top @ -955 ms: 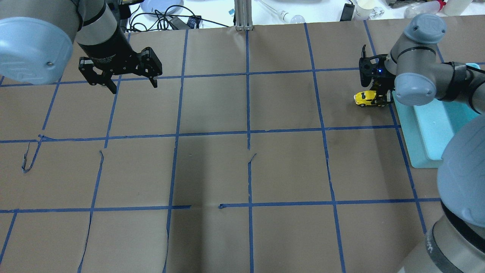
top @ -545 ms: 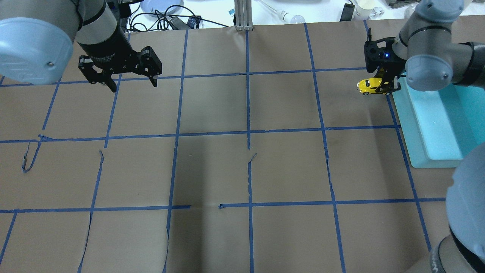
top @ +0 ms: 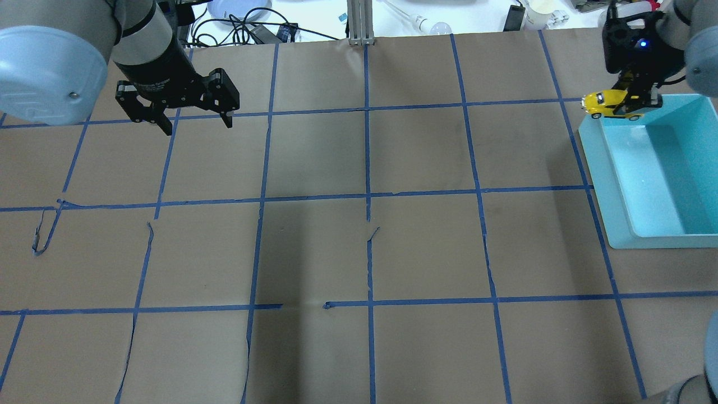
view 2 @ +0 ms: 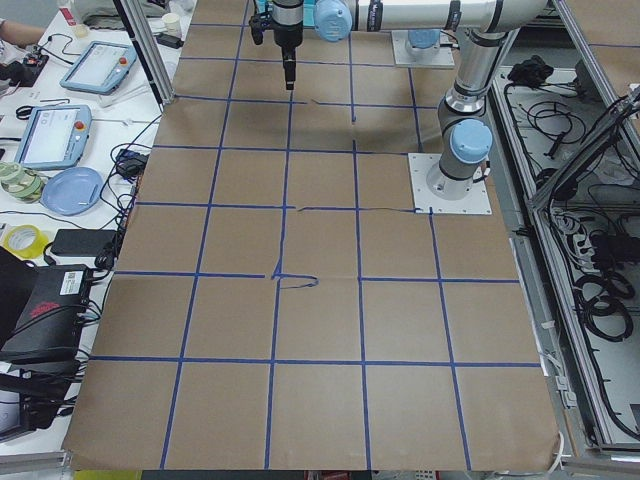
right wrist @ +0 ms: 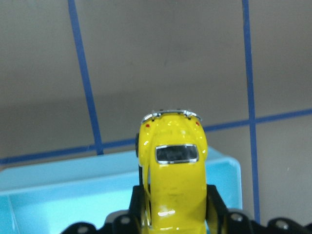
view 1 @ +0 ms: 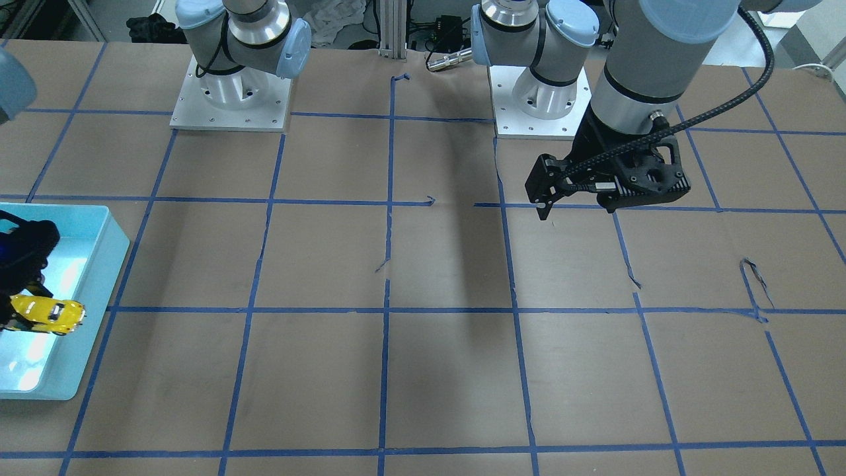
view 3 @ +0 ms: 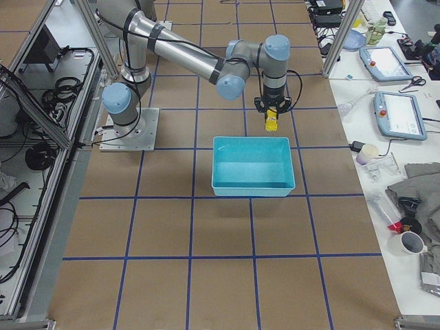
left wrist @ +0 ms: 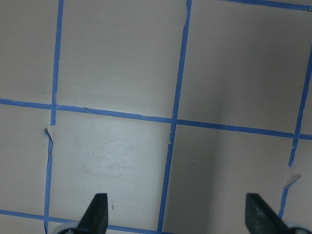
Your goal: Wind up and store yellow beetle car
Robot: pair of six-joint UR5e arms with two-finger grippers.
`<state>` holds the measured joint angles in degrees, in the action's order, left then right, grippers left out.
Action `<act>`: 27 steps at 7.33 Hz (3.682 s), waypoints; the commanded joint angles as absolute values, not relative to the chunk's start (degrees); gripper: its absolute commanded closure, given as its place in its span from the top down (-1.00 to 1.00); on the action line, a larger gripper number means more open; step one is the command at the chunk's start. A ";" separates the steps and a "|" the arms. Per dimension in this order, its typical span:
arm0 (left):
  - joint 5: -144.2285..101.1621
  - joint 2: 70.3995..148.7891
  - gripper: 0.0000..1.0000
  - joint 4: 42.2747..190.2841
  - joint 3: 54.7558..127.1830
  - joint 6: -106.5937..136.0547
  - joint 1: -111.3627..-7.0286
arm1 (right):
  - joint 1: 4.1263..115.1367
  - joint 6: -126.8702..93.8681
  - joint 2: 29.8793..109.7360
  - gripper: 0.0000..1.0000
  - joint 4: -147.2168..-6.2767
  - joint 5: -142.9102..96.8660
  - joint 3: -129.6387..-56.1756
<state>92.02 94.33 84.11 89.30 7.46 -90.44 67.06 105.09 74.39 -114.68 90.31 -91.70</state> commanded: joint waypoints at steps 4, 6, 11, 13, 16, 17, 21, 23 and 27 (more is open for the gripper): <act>92.02 94.31 1.00 84.11 89.38 6.42 -90.44 | 53.98 120.85 71.37 -1.00 -123.04 89.74 -102.63; 92.02 94.31 1.00 84.11 89.38 6.42 -90.44 | 53.88 121.03 69.00 -1.00 -130.32 90.35 -105.55; 92.02 94.31 1.00 84.02 89.39 6.42 -90.44 | 54.05 114.97 69.52 1.00 -128.33 90.62 -106.09; 92.02 94.31 1.00 84.11 89.47 6.42 -90.44 | 55.45 113.65 74.15 1.00 -123.01 89.83 -103.82; 92.02 94.31 1.00 84.11 89.47 6.33 -90.44 | 60.01 98.75 80.84 1.00 -101.57 89.82 -91.71; 92.02 94.31 1.00 84.02 89.39 6.33 -90.44 | 62.47 93.22 83.38 1.00 -97.08 89.82 -89.06; 92.02 94.31 1.00 84.02 89.38 6.42 -90.44 | 79.76 54.44 90.61 1.00 -86.84 89.74 -86.48; 92.02 94.31 1.00 84.02 89.38 6.42 -90.44 | 89.52 27.82 89.39 1.00 -87.80 90.70 -86.57; 92.02 94.31 1.00 84.11 89.38 6.33 -90.44 | 91.93 -1.36 88.15 1.00 -87.80 89.74 -85.25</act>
<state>92.02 94.32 84.10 89.38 6.34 -90.44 91.73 5.71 88.23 -87.75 90.27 -85.49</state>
